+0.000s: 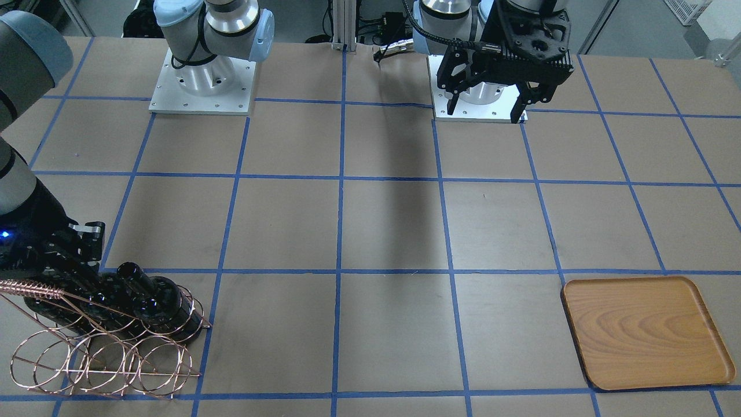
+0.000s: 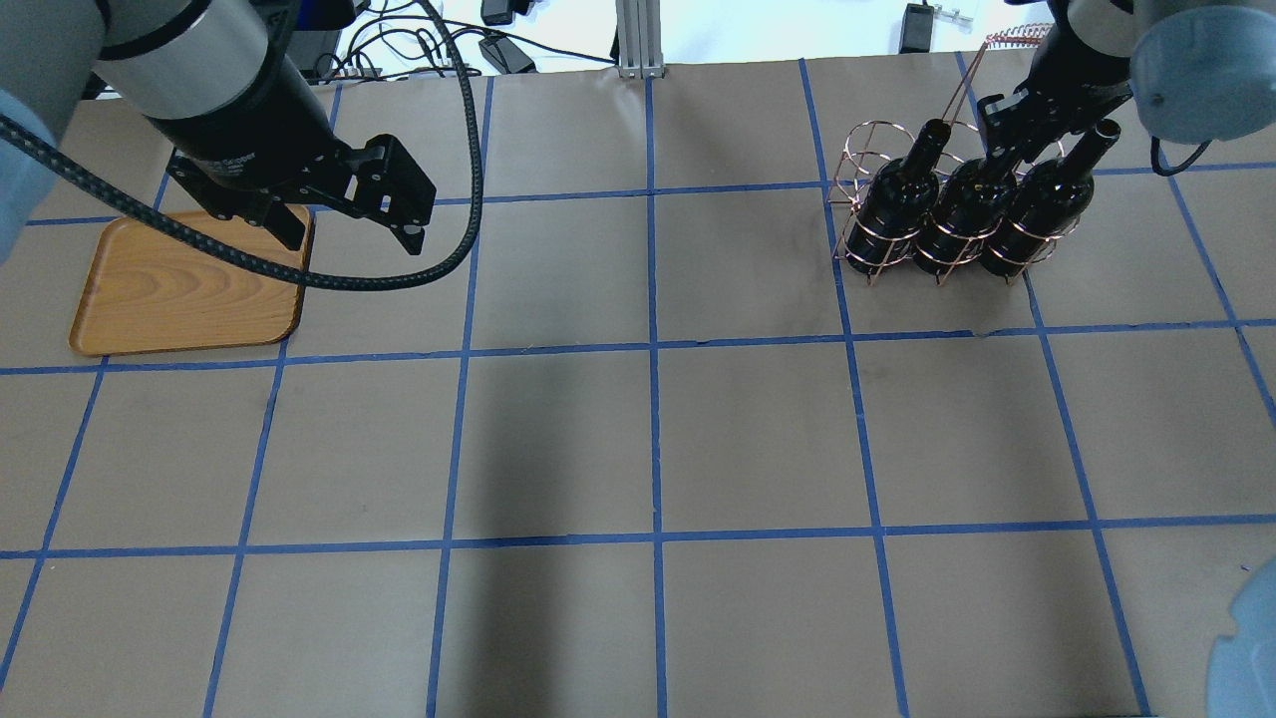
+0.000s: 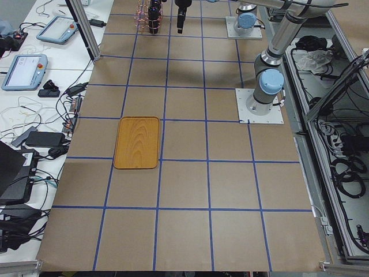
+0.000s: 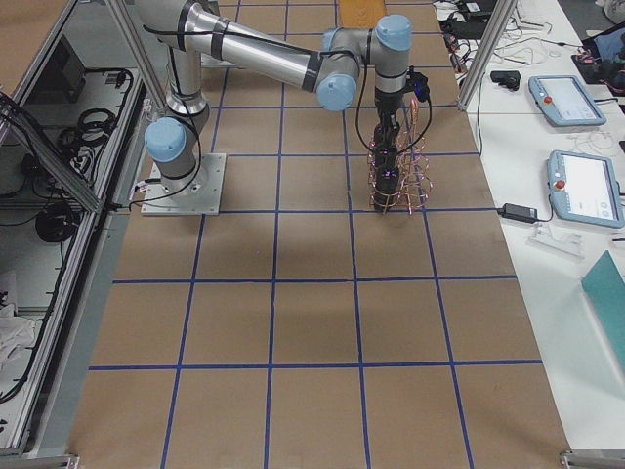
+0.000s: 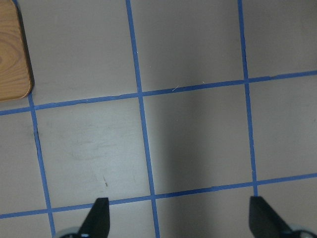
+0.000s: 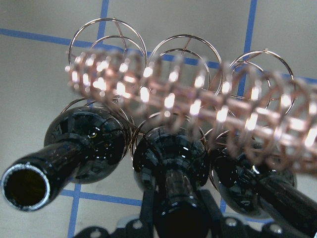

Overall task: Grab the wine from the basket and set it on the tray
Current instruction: 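Lift the dark bottle up out of the rack with the right gripper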

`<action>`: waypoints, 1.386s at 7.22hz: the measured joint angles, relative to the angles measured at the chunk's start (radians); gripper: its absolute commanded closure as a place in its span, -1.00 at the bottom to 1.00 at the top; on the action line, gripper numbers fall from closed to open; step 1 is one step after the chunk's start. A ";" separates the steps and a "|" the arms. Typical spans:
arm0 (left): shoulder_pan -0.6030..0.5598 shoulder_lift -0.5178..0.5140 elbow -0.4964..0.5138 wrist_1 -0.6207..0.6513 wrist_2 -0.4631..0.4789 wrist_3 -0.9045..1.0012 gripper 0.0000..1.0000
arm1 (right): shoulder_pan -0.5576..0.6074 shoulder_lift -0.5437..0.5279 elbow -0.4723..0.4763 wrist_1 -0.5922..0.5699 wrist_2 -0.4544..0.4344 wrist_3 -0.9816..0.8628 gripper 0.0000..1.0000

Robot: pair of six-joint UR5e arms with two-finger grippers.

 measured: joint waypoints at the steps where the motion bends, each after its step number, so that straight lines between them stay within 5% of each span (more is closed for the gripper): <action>1: 0.000 0.001 0.000 0.000 0.000 0.000 -1.00 | 0.000 -0.001 -0.005 0.002 0.001 -0.002 1.00; 6: 0.000 0.004 0.000 -0.001 0.002 0.000 -1.00 | 0.003 -0.027 -0.104 0.120 -0.002 -0.044 1.00; 10: 0.000 0.007 -0.001 -0.002 0.003 0.000 -1.00 | 0.005 -0.151 -0.122 0.300 -0.004 -0.045 1.00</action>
